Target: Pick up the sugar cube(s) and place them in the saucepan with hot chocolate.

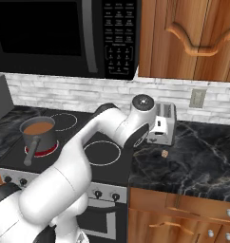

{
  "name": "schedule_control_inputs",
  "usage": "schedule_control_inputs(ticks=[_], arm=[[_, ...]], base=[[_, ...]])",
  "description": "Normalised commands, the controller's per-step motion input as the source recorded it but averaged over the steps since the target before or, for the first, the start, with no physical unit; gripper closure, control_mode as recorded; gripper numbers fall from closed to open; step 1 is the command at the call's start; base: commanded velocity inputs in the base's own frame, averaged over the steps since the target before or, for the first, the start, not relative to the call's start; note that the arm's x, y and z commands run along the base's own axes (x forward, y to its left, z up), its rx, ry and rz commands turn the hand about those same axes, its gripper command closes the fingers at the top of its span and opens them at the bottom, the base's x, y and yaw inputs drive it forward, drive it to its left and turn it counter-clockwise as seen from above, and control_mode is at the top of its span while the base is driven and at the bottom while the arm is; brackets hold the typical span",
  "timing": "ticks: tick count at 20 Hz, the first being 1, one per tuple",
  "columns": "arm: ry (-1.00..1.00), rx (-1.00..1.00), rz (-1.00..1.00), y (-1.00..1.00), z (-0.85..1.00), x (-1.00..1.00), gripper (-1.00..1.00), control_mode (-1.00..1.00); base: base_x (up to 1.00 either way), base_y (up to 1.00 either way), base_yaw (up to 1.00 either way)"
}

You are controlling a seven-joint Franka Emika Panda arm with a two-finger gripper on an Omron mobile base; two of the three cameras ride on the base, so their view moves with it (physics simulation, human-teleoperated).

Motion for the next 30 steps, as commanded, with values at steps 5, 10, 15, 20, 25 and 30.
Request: schedule_control_inputs(ticks=[5,10,15,20,25,30], arm=[[0.21,-0.08,0.00,0.05,-0.13,0.15,-1.00,-1.00],[0.07,-0.01,0.00,0.00,-0.36,0.04,-1.00,-1.00],[0.03,0.00,0.00,0.00,-0.29,0.00,-1.00,-1.00],[0.00,0.00,0.00,-0.06,-0.18,0.07,-1.00,-1.00],[0.00,0.00,0.00,-0.28,-0.30,0.19,-1.00,-1.00],[0.00,0.00,0.00,-0.35,-0.20,0.31,-1.00,-1.00]], base=[[0.00,0.00,0.00],[0.00,0.00,0.00],[0.00,0.00,0.00],[0.00,0.00,0.00],[0.00,0.00,0.00],[0.00,0.00,0.00]])
